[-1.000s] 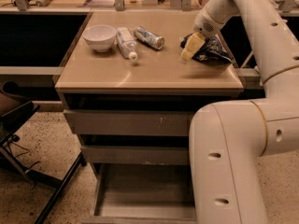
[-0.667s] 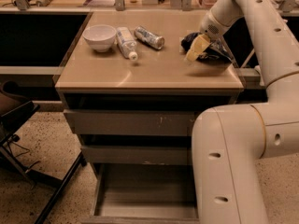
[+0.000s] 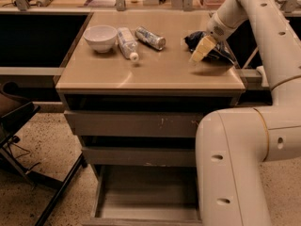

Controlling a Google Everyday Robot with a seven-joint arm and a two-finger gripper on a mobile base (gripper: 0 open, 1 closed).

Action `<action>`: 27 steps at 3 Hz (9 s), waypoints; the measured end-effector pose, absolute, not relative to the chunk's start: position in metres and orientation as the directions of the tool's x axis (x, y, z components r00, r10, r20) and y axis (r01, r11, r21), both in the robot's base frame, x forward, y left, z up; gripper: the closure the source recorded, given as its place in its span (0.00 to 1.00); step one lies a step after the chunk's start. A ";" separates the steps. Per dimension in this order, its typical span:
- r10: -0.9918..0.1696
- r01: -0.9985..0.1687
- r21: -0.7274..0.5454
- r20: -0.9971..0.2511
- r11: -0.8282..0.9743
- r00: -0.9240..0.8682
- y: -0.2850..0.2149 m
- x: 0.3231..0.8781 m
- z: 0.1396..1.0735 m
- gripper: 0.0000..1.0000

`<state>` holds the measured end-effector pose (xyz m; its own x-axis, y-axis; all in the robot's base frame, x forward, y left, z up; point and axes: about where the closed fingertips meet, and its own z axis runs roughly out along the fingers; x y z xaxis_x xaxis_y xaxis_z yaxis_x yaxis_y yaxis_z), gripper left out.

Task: Place blue chip bag into bottom drawer

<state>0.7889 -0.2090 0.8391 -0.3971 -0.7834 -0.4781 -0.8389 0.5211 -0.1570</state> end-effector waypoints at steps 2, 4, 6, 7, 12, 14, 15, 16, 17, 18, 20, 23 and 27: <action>-0.783 -0.839 -0.157 -0.478 0.521 -0.397 -0.209 0.789 0.839 0.42; -0.801 -0.840 -0.176 -0.450 0.513 -0.395 -0.220 0.782 0.847 0.89; -0.773 -0.759 -0.251 -0.426 0.600 -0.470 -0.308 0.712 0.940 1.00; -0.696 -0.613 -0.344 -0.466 0.711 -0.547 -0.382 0.620 1.049 1.00; -0.556 -0.366 -0.427 -0.523 0.827 -0.646 -0.465 0.428 1.131 1.00; -0.416 -0.421 -0.090 -0.439 0.903 -0.797 -0.435 0.289 1.030 1.00; -0.394 -0.416 -0.036 -0.403 0.909 -0.826 -0.435 0.282 0.997 1.00; -0.394 -0.415 -0.038 -0.405 0.909 -0.825 -0.435 0.283 0.997 1.00; -0.389 -0.416 -0.026 -0.410 0.909 -0.825 -0.422 0.286 0.976 1.00; -0.373 -0.381 -0.081 -0.464 0.921 -0.803 -0.382 0.282 0.964 1.00; -0.334 -0.395 -0.003 -0.538 0.919 -0.774 -0.249 0.319 0.877 1.00; -0.357 -0.431 0.018 -0.529 0.902 -0.770 -0.211 0.334 0.805 1.00; -0.545 -0.617 0.208 -0.314 0.759 -0.777 -0.085 0.319 0.536 1.00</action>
Offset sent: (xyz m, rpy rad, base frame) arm 0.0000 0.0000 0.0000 0.0000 0.0000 0.0000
